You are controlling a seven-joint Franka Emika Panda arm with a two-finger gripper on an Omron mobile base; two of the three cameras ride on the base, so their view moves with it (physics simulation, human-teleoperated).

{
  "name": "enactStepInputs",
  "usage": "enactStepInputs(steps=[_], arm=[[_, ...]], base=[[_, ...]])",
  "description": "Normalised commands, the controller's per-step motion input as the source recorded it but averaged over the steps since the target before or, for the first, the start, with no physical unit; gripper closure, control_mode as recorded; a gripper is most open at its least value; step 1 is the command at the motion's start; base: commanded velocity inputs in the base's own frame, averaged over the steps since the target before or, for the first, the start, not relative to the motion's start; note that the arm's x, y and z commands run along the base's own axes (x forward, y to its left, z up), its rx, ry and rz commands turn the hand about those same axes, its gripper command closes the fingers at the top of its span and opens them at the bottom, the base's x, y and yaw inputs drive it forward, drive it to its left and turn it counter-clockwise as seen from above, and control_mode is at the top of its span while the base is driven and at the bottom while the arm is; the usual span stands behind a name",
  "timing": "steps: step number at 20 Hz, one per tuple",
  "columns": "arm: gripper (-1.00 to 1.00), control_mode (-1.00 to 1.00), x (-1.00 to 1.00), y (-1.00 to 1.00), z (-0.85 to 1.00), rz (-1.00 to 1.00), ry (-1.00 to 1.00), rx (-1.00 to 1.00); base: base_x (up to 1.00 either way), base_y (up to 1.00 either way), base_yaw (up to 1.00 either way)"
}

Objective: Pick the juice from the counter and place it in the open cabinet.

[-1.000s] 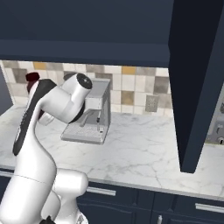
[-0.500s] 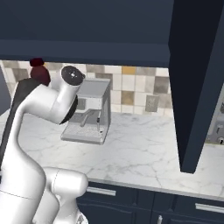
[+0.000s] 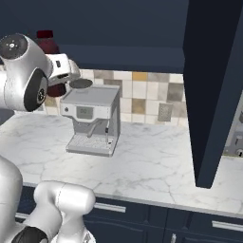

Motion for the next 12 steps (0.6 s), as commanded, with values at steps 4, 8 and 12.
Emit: enactStepInputs(steps=[4,8,12], arm=[[1.0,-1.0,0.05,-0.09,0.52,-0.71,-0.14,0.0],[1.0,-1.0,0.03,0.0,0.56,-0.47,-0.26,0.0],[1.0,-1.0,0.16,0.0,0.4,-0.24,-0.39,0.06]], base=[[0.0,0.0,0.0],[0.0,0.0,0.0],[0.0,0.0,0.0]])
